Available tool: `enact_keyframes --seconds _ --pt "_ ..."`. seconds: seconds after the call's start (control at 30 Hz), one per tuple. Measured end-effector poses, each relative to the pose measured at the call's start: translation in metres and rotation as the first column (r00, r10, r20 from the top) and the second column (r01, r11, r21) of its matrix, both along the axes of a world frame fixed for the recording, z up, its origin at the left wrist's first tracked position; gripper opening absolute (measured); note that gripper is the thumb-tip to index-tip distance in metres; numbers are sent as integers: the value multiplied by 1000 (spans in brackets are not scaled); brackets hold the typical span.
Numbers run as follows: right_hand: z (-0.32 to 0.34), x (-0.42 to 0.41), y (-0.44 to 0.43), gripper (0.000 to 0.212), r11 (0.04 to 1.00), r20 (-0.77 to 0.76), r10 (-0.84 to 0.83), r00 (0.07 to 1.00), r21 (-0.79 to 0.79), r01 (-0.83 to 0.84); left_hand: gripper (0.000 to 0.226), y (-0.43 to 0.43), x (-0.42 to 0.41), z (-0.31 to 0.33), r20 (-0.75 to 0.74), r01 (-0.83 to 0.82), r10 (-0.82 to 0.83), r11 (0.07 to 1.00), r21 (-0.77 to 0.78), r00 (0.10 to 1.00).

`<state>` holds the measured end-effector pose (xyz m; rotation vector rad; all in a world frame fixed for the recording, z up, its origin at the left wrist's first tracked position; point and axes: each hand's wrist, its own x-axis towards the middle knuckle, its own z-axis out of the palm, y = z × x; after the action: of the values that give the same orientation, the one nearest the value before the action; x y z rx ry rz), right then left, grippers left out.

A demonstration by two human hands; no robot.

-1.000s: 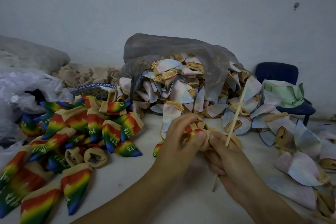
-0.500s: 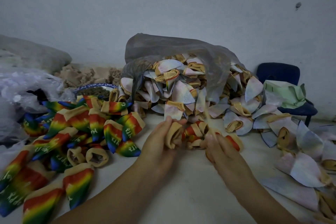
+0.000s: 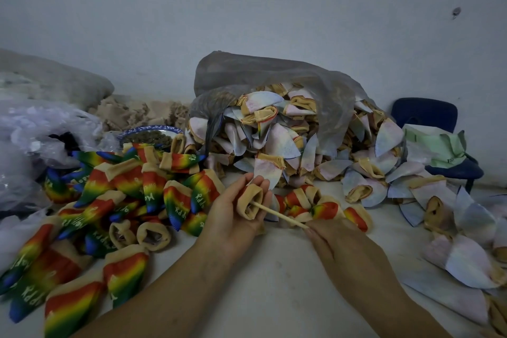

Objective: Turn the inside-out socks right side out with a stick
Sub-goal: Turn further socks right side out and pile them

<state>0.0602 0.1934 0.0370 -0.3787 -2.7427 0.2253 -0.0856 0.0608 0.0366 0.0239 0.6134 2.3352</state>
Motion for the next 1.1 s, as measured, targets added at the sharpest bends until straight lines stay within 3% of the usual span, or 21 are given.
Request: enact_keyframes --seconds 0.27,0.43,0.53,0.7,0.77,0.93,1.1 --pt "0 4 2 31 999 -79 -21 997 25 23 15 2 -3 2 -21 -24 24 999 37 999" --pt "0 5 -1 33 999 -10 -2 1000 33 2 14 4 -5 2 -31 -65 66 997 45 997" --pt "1 5 -4 34 1000 -5 -2 1000 28 2 10 5 -4 0 -132 -64 61 998 -15 989" --pt "-1 4 -8 35 1000 -9 -3 1000 18 4 43 9 2 -5 -258 -94 76 994 -58 963" --pt "-2 4 -10 35 1000 -12 2 1000 8 -2 43 12 3 -6 -239 -85 72 995 -46 968" --pt "-3 3 -14 34 1000 -38 17 999 14 -17 15 17 8 -6 -96 -36 40 999 38 995" --pt "-8 -1 -18 30 999 -59 33 998 -32 -35 23 16 14 0 -113 -5 15 996 87 994"
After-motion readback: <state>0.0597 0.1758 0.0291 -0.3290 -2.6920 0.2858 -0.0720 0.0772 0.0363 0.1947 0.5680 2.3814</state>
